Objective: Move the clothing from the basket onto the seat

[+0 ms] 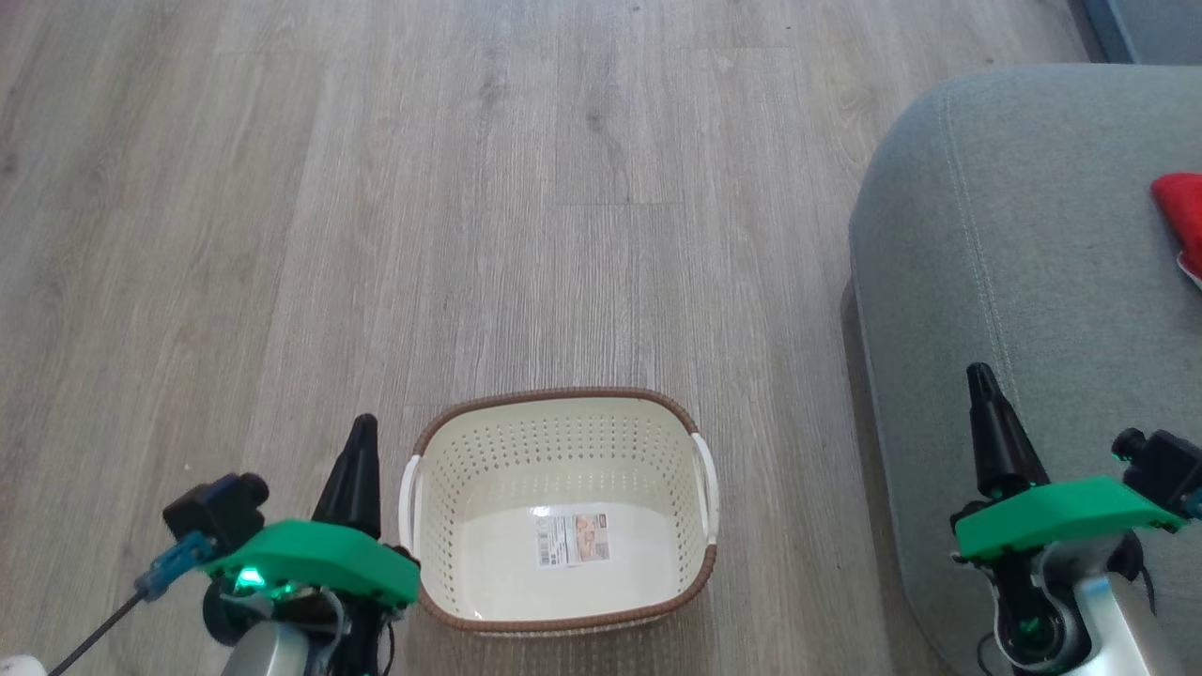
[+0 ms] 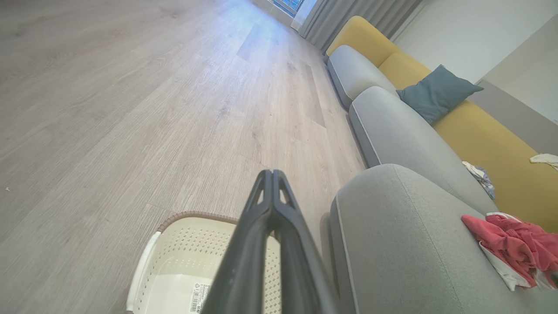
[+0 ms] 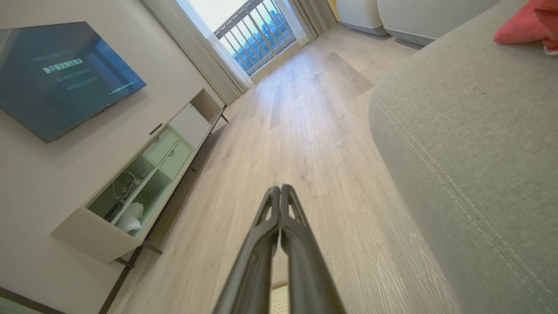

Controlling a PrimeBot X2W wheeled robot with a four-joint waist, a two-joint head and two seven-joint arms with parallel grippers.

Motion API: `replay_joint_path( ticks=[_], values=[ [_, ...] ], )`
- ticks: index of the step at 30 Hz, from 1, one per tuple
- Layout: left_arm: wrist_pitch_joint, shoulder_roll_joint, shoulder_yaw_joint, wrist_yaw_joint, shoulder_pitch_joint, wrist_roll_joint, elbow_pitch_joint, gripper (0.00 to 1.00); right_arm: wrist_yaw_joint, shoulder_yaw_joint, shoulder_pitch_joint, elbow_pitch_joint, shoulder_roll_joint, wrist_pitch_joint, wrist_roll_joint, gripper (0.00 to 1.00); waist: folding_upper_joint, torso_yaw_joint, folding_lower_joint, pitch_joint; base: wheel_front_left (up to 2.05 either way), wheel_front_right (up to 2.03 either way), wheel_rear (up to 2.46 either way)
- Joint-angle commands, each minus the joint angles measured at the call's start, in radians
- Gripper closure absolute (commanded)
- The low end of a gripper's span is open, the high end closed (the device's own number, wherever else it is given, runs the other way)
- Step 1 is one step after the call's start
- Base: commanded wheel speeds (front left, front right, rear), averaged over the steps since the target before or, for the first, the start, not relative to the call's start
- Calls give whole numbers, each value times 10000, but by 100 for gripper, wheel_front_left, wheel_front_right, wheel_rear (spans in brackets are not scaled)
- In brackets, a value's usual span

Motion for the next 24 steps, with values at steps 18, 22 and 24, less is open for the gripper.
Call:
replay_joint_path(
  ticks=[18, 22, 24],
  values=[
    [553, 162, 569, -420, -435, -2153, -171, 100, -1, -310, -279, -246, 118, 607, 1867, 100, 0, -92, 0, -120, 0, 0, 0],
    [662, 171, 661, -500, -434, -2578, -147, 100, -1, -370, -275, -238, 150, 724, 2233, 100, 0, -111, 0, -145, 0, 0, 0],
    [717, 175, 707, -539, -434, -2790, -135, 100, -1, -400, -272, -234, 166, 783, 2416, 100, 0, -121, 0, -158, 0, 0, 0]
  ],
)
